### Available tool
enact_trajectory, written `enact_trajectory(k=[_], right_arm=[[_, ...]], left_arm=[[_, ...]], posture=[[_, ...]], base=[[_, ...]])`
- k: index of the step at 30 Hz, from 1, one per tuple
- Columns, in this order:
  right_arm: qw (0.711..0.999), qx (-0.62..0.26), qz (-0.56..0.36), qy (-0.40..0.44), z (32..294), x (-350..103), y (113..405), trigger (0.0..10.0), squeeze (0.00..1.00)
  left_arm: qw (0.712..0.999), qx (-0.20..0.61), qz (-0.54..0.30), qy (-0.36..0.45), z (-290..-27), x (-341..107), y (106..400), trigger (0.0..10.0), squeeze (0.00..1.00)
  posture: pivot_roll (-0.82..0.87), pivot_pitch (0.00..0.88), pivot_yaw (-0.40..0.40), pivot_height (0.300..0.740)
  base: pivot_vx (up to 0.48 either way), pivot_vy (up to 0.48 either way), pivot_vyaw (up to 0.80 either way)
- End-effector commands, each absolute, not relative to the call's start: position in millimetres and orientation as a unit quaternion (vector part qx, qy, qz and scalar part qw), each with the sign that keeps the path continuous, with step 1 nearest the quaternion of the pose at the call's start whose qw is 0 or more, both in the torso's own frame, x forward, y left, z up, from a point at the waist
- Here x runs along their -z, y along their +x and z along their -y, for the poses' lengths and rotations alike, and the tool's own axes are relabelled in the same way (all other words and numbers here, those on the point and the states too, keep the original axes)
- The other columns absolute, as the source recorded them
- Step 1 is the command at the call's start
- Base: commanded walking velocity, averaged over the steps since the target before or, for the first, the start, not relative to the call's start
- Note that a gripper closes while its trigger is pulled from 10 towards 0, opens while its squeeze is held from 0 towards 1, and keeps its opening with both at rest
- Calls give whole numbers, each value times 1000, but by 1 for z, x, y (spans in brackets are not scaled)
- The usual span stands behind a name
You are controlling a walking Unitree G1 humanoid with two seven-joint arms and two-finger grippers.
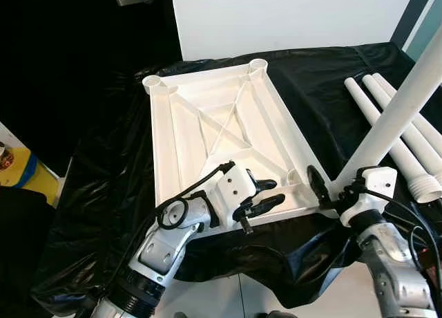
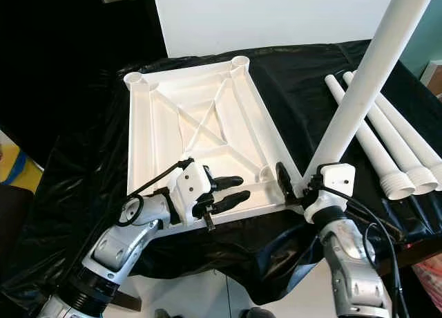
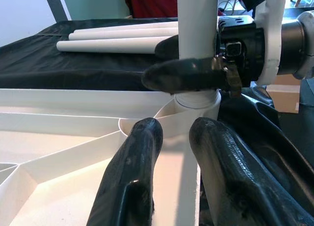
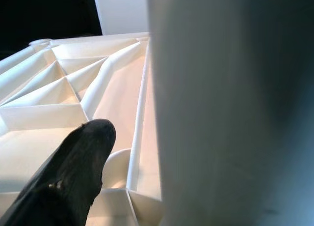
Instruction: Building children table
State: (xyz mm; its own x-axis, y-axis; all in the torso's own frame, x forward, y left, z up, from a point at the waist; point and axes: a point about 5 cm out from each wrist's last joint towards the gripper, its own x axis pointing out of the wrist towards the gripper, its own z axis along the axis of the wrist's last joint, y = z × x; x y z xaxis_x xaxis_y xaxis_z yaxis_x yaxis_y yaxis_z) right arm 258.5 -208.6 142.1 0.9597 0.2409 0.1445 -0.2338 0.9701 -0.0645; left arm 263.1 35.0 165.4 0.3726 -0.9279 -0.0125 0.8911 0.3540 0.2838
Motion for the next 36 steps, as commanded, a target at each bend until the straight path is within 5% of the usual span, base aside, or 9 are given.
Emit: enact_trajectory(k=[1, 7, 8, 10, 11, 20, 21, 22, 36], right_arm=[[987, -142, 65, -32, 210, -139, 262, 10000, 0], [980, -181, 49, -63, 217, -135, 269, 9098, 0], [980, -183, 45, -66, 219, -133, 270, 1451, 0], [979, -186, 43, -67, 220, -132, 270, 1451, 0], [979, -187, 40, -70, 222, -131, 270, 0, 0], [979, -190, 28, -67, 226, -124, 268, 0, 0], [979, -189, 26, -66, 228, -123, 268, 2941, 0], [980, -187, 24, -66, 229, -122, 268, 10000, 0], [992, -114, 16, -44, 230, -116, 268, 10000, 0]], left_arm=[[826, 544, 74, 126, -36, -165, 265, 10000, 0], [826, 544, 75, 128, -36, -165, 265, 10000, 0], [827, 543, 75, 128, -37, -165, 265, 10000, 0], [827, 542, 75, 128, -37, -165, 265, 10000, 0], [827, 542, 75, 128, -37, -165, 265, 10000, 0], [827, 542, 73, 128, -38, -164, 264, 10000, 0], [827, 542, 72, 128, -38, -163, 263, 10000, 0], [827, 543, 72, 128, -38, -163, 263, 10000, 0], [825, 546, 73, 127, -36, -162, 261, 10000, 0]], posture=[[-175, 98, 45, 740], [-164, 90, 39, 740], [-160, 90, 36, 740], [-160, 90, 36, 740], [-159, 91, 35, 740], [-155, 91, 35, 740], [-156, 90, 35, 740], [-156, 90, 35, 740], [-157, 79, 27, 740]], base=[[0, 0, 0], [0, 0, 0], [0, 0, 0], [0, 0, 0], [0, 0, 0], [0, 0, 0], [0, 0, 0], [0, 0, 0], [0, 0, 0]])
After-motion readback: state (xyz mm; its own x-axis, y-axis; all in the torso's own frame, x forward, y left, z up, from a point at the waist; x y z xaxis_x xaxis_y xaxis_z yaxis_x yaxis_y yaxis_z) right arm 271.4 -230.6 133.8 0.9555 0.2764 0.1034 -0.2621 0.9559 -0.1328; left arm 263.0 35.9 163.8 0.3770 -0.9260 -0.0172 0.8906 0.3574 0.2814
